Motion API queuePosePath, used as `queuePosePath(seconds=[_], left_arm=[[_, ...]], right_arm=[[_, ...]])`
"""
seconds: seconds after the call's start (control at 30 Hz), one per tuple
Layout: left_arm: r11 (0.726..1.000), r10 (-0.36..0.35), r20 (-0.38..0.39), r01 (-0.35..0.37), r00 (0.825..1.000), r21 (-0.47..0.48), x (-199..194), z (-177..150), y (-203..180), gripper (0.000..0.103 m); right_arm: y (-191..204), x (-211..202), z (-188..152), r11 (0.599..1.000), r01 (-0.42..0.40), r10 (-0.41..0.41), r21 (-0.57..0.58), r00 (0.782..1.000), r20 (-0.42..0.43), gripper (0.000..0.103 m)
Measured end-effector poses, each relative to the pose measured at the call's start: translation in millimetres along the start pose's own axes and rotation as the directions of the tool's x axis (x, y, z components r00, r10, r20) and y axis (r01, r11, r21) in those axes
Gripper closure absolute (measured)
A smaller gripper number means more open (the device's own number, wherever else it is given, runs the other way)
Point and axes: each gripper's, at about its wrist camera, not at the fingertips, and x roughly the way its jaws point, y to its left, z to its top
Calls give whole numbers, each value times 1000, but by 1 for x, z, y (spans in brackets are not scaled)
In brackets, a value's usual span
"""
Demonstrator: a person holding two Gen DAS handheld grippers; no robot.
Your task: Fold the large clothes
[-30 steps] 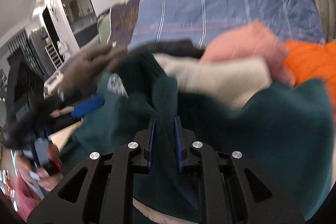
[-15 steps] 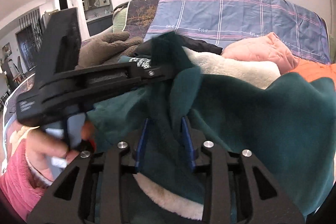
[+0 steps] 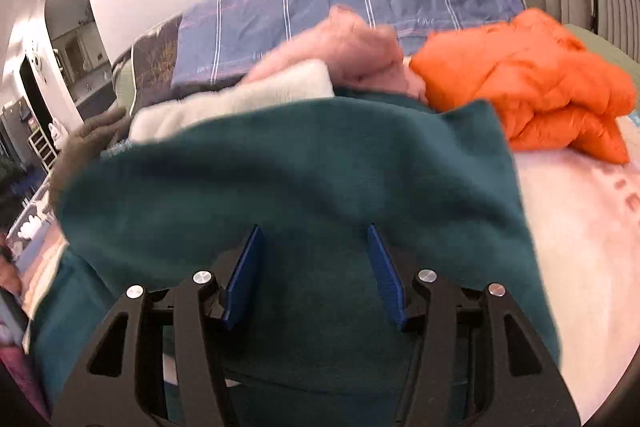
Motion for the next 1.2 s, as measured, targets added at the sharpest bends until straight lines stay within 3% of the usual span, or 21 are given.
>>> queuePosePath(seconds=[0.1,0.13,0.17,0.23,0.27,0.3,0.37,0.43,0.53,0.63,0.73,0.77,0.8,0.83,0.87,0.93,1.03,1.1,1.17,1.2], left_arm=[[979,-173,-70,179,983,102,0,-9,-31,67],[955,-240,-142,260,960,143,7,-20,-49,61],[943,-257,-189,289,948,168,15,-27,-61,60],[932,-188,-295,265,937,247,39,-51,-86,54],[924,-80,-358,205,930,324,60,-72,-94,54],[902,17,-386,152,923,404,79,-93,-98,53],[852,109,-353,96,929,515,95,-118,-107,52],[842,123,-340,84,932,534,92,-115,-114,53],[868,80,-370,117,926,482,97,-114,-104,53],[866,82,-375,120,923,486,99,-109,-99,53],[852,46,-408,177,912,492,55,-90,-91,52],[844,26,-382,184,924,503,30,-80,-81,48],[837,36,-350,163,936,522,12,-75,-71,26],[828,66,-306,120,950,548,-13,-68,-53,20],[825,78,-300,108,951,555,-28,-65,-38,20],[845,99,-332,96,938,525,-50,-63,-1,20],[899,102,-441,107,892,424,-71,-72,60,20],[935,57,-507,133,860,330,-87,-86,98,20],[958,-13,-542,165,840,233,-100,-100,121,20],[963,-41,-541,177,840,203,-106,-105,125,19]], right_arm=[[11,-8,-2,999,20,-19,-46,1000,23,40],[13,-11,-3,998,37,-35,-55,999,33,40],[16,-15,-4,997,46,-43,-64,998,45,40],[21,-18,-5,994,52,-48,-96,998,52,40],[21,-12,-5,992,72,-68,-105,997,38,40],[23,-2,-7,990,86,-86,-116,996,12,38],[21,10,-10,983,119,-122,-141,992,-13,35],[16,15,-8,986,111,-114,-122,993,-24,30],[9,20,-6,991,95,-99,-99,995,-34,27],[12,13,-4,984,113,-120,-134,992,-47,26],[8,-30,0,974,128,-145,-185,986,-82,26],[1,-57,-5,971,121,-135,-207,990,-51,26],[-6,-74,-10,967,126,-137,-221,990,-37,26],[-16,-91,-18,964,141,-151,-228,988,-29,26],[-28,-106,-27,962,156,-167,-223,986,-31,26],[-61,-132,-56,977,150,-162,-154,984,-69,26],[-102,-156,-105,998,54,-50,19,988,-147,26],[-118,-165,-139,992,-2,25,129,985,-173,26],[-120,-171,-162,981,-36,69,190,983,-172,26],[-118,-177,-172,980,-40,71,195,985,-154,26]])
